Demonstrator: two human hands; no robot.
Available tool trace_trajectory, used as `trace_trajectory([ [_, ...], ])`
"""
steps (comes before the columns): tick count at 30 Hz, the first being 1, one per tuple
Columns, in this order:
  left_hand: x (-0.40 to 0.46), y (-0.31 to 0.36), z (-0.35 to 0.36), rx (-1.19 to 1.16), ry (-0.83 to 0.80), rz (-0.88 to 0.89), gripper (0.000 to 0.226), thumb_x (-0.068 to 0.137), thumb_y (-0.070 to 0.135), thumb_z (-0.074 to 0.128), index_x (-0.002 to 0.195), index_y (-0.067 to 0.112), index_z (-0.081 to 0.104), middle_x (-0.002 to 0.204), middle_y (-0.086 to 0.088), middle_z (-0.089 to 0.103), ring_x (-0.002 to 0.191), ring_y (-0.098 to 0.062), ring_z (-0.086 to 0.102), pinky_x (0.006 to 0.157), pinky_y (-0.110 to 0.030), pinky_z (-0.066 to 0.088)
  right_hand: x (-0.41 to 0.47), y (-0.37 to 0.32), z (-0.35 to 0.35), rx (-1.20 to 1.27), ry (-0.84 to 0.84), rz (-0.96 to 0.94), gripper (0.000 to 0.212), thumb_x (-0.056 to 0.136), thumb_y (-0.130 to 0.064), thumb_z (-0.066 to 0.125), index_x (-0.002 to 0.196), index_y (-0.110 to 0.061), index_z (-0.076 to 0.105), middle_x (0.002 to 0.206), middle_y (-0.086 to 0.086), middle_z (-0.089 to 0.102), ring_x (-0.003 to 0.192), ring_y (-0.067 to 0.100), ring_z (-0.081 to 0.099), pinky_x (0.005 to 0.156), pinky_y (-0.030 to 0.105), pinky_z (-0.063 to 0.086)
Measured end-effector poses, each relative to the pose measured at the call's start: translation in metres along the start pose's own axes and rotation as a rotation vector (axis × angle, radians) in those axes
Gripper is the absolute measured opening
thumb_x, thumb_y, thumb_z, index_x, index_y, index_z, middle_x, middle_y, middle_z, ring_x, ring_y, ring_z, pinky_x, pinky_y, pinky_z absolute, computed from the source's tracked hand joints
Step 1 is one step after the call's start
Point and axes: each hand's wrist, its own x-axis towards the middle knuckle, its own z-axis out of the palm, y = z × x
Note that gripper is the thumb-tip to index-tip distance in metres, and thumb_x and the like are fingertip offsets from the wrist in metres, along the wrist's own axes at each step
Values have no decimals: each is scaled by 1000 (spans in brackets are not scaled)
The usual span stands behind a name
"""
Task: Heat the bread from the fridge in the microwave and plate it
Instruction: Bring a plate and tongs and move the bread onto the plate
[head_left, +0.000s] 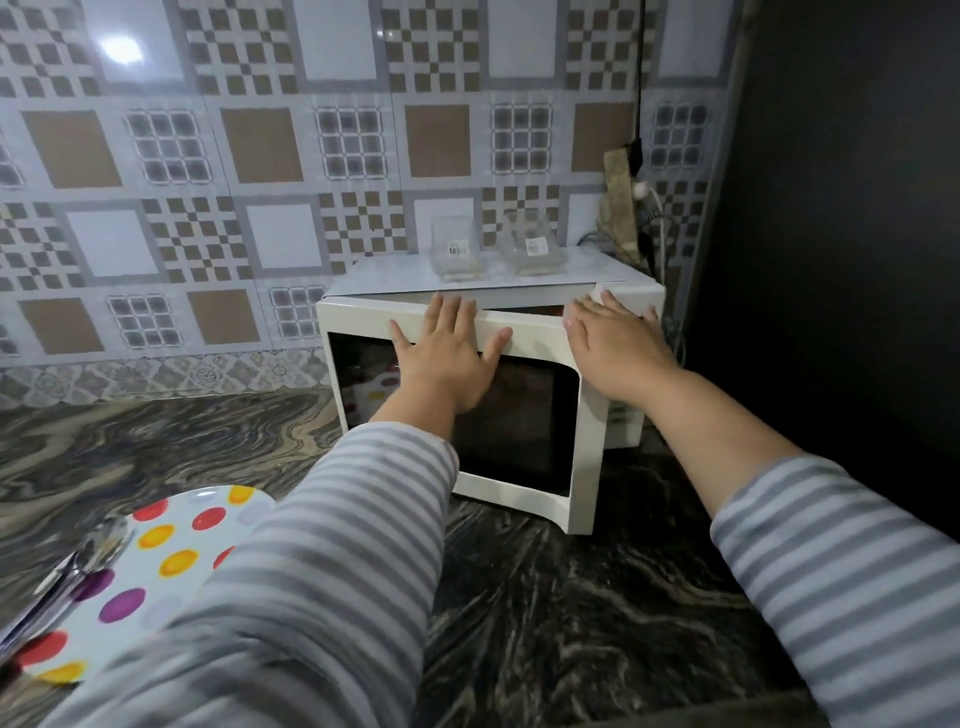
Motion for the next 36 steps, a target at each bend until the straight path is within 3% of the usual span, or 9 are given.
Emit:
trace_trajectory([
  [7,-39,-36,-24,-68,-26,121,67,97,58,12,153,21,11,162,5,5,149,-12,-5,118,-54,1,-69,-66,-14,-111,-2,79,57,102,-39,11,152,-14,20,161,1,17,149,17,5,117,53,-2],
  [14,-67,-76,-49,-211,-76,170,58,101,49,10,153,23,19,161,8,11,148,-9,-1,118,-52,-2,-117,-144,-30,-229,-89,141,60,102,-40,13,152,-7,17,160,8,18,148,21,8,118,53,-4],
  [23,-95,-112,-72,-183,-135,157,55,102,47,9,153,28,16,161,11,7,148,-9,1,118,-47,-7,-142,-217,-29,-226,-158,175,60,102,-38,17,152,-5,10,160,13,11,149,26,4,119,53,-1],
  [32,-110,-126,-83,-133,-166,121,54,102,47,10,153,32,14,161,11,8,149,-11,5,118,-52,-1,-152,-239,-31,-225,-136,115,59,103,-38,15,152,-5,12,160,15,14,148,28,8,116,56,-1],
  [36,-129,-141,-85,-136,-117,101,49,103,41,25,151,30,21,159,6,21,147,-16,17,118,-54,6,-155,-250,-31,-274,-130,-3,58,98,-25,35,150,-4,19,157,19,18,144,36,18,119,51,9],
])
